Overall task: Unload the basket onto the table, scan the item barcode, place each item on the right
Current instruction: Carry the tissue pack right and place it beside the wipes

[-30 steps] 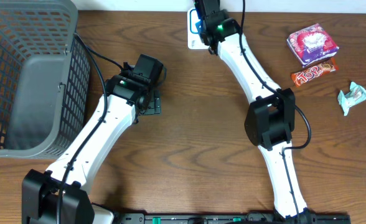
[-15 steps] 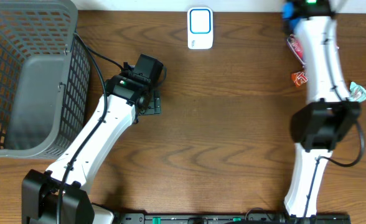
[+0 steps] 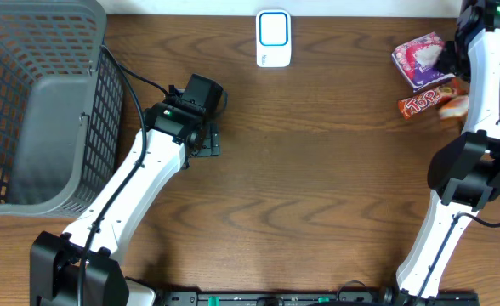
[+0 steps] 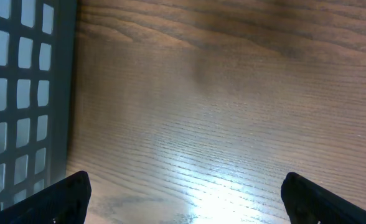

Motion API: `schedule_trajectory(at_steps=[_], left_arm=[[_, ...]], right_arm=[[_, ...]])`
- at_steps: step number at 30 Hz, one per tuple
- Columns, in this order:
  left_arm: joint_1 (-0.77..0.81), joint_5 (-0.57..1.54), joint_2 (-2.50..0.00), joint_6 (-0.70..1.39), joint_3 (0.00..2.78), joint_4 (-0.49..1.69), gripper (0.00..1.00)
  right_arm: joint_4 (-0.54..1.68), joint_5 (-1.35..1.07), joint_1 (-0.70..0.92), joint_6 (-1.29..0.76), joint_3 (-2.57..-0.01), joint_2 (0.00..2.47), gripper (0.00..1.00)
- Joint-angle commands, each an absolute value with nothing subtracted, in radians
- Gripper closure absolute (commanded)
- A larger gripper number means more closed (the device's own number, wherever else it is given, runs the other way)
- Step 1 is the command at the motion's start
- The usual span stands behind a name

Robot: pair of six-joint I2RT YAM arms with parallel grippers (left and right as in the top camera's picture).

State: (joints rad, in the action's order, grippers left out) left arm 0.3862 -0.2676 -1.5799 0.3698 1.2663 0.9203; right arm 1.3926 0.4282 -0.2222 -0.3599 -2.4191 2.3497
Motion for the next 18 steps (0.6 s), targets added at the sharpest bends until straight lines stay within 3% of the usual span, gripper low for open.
schedule_trajectory(at_steps=[1, 18], left_arm=[[0.383, -0.277, -1.573, 0.379, 1.274, 0.927, 0.02], [0.383, -0.277, -1.573, 0.379, 1.274, 0.927, 0.02]], right_arm=[[1.421, 0.356, -0.215, -0.364, -2.415, 2.354, 0.01], [1.605, 0.200, -0.164, -0.367, -2.420, 1.874, 0.01]])
